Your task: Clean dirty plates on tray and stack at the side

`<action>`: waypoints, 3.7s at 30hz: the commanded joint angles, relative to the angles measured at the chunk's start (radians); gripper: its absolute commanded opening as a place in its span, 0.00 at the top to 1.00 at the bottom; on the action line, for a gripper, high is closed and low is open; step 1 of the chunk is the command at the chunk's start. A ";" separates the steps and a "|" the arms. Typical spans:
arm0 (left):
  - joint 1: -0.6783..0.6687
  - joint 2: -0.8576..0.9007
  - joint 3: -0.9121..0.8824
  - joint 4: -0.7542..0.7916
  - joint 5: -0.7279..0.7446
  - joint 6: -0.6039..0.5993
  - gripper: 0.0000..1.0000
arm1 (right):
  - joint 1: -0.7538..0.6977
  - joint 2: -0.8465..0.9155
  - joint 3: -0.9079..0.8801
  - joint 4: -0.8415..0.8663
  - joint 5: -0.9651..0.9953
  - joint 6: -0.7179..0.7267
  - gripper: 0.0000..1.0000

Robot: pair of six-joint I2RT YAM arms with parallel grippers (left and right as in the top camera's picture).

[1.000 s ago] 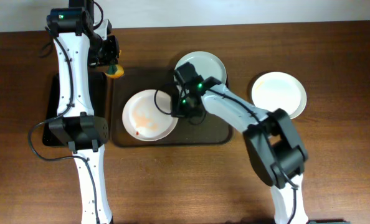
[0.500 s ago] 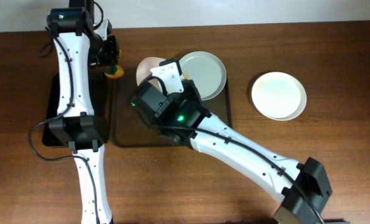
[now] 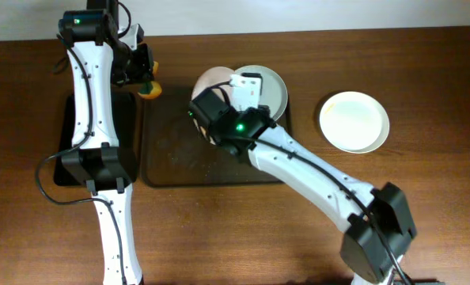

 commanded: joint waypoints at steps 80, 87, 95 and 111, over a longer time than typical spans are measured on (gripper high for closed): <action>-0.173 -0.518 -1.294 0.646 -0.326 -0.175 0.99 | -0.243 0.362 -0.001 0.274 -1.049 -0.211 0.96; -0.270 -0.545 -1.471 0.898 -0.326 -0.083 0.99 | -0.243 0.362 -0.001 0.274 -1.049 -0.211 0.96; -0.204 -0.544 -1.653 1.022 -0.366 -0.082 0.99 | -0.243 0.362 -0.001 0.275 -1.049 -0.211 0.96; -0.242 -0.614 -1.570 1.156 -0.741 -0.117 0.99 | -0.243 0.362 -0.001 0.277 -1.049 -0.211 0.96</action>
